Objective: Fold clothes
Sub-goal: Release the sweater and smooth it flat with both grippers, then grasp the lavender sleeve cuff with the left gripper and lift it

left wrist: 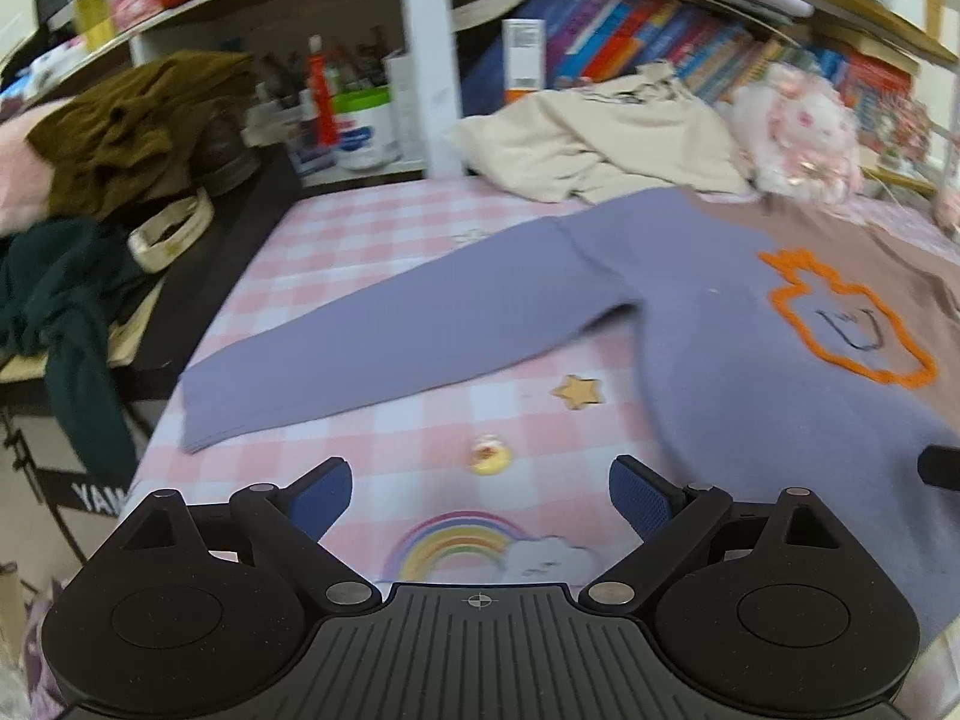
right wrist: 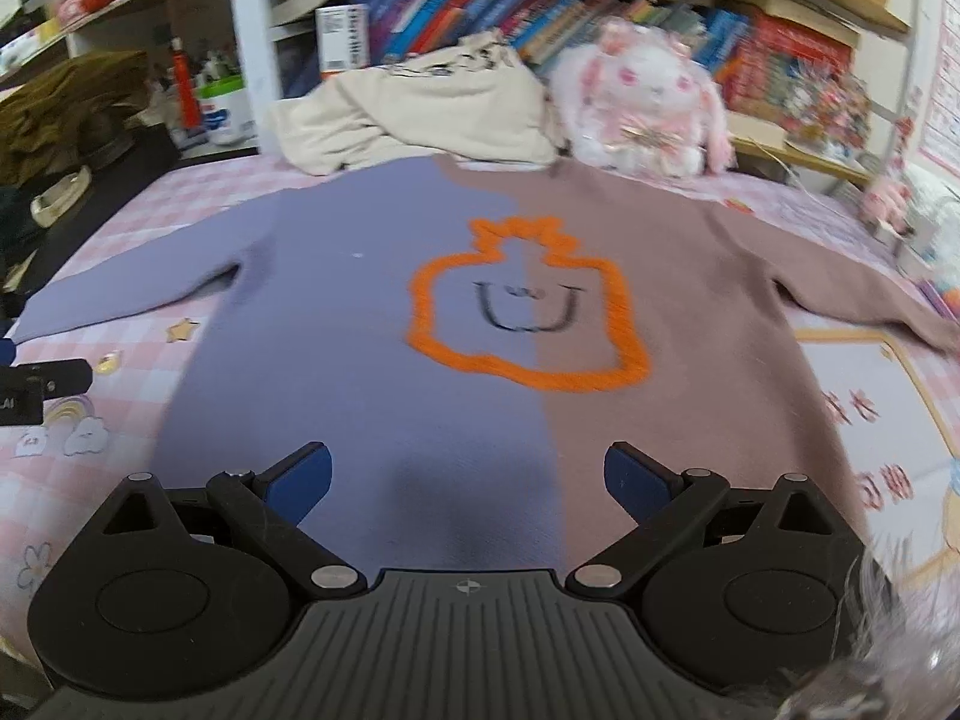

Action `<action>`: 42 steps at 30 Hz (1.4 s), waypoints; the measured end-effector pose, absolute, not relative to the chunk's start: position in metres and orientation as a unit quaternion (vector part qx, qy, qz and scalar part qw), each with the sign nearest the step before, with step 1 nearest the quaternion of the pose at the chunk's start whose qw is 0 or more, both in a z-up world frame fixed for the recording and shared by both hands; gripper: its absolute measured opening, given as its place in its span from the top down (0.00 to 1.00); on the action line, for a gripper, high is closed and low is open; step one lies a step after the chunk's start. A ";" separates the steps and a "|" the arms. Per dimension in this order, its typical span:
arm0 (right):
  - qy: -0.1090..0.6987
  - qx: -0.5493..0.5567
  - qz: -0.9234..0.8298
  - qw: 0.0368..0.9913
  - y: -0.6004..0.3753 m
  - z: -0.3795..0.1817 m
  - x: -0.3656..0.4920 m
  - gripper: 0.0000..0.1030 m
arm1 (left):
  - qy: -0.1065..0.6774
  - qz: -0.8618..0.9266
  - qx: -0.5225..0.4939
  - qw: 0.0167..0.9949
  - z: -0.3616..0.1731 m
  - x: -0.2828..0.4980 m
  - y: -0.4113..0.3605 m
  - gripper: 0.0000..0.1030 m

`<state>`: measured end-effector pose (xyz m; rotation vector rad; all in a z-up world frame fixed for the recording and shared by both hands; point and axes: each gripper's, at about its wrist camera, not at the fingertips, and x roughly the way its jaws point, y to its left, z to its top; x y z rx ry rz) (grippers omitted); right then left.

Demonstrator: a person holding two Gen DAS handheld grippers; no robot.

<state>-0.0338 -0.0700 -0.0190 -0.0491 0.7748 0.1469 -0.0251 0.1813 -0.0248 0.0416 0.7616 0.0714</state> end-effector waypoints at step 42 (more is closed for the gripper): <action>0.402 -0.045 0.044 0.914 -0.073 -0.022 -0.019 0.05 | 0.315 0.150 -0.288 0.892 -0.052 0.028 0.320 0.27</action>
